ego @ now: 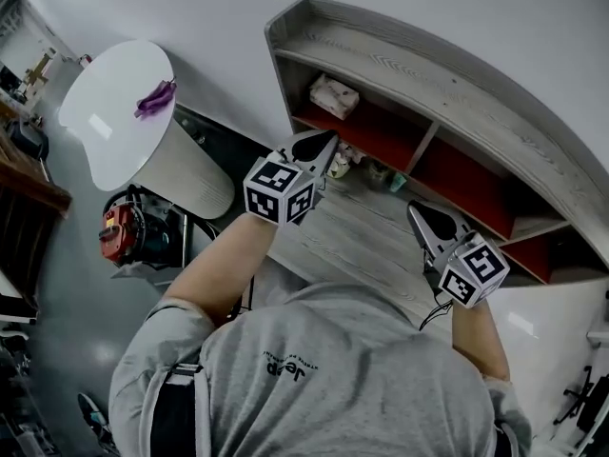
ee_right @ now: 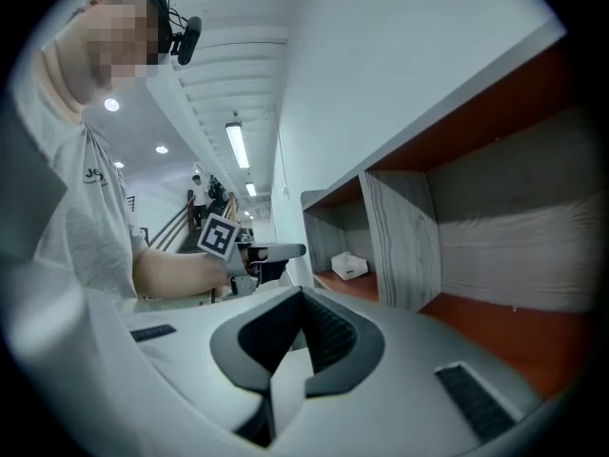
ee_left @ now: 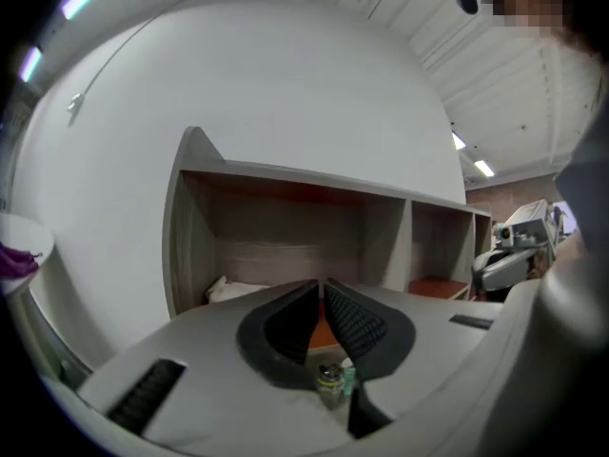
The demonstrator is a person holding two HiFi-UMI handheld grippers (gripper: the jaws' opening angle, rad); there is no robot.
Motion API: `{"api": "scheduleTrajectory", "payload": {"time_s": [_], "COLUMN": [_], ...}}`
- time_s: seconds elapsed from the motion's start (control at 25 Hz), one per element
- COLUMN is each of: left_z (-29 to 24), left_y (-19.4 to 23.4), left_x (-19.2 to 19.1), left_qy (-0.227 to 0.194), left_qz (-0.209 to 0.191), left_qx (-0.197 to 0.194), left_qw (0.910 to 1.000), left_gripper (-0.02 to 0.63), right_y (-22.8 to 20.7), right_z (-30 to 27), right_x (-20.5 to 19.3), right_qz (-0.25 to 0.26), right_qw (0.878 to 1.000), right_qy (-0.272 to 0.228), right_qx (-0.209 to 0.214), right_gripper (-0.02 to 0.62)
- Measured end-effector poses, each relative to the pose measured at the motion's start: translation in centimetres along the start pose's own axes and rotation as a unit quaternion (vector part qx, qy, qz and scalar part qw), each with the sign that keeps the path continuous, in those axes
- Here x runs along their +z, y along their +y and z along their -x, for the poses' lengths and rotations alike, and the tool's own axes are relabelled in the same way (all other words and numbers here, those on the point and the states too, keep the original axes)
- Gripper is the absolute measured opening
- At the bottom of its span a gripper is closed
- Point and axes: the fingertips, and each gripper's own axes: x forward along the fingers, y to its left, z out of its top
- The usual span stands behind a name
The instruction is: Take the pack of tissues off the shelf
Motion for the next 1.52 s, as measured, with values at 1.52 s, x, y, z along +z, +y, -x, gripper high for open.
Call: {"api": "scheduleTrajectory", "payload": {"time_s": [1.52], "left_z": [-8.5], "left_y": [5.5], "left_x": [-2.6], "left_qy": [0.138], "left_qz": [-0.216], "left_qx": [0.038], "left_qw": [0.9657], "left_gripper": [0.114], "right_y": [-2.4], "right_z": [-3.7], "right_x": [0.2], "right_qz": [-0.023], "right_qw": [1.000], "right_qy": [0.012], "right_qx": [0.014], "right_gripper": [0.008]}}
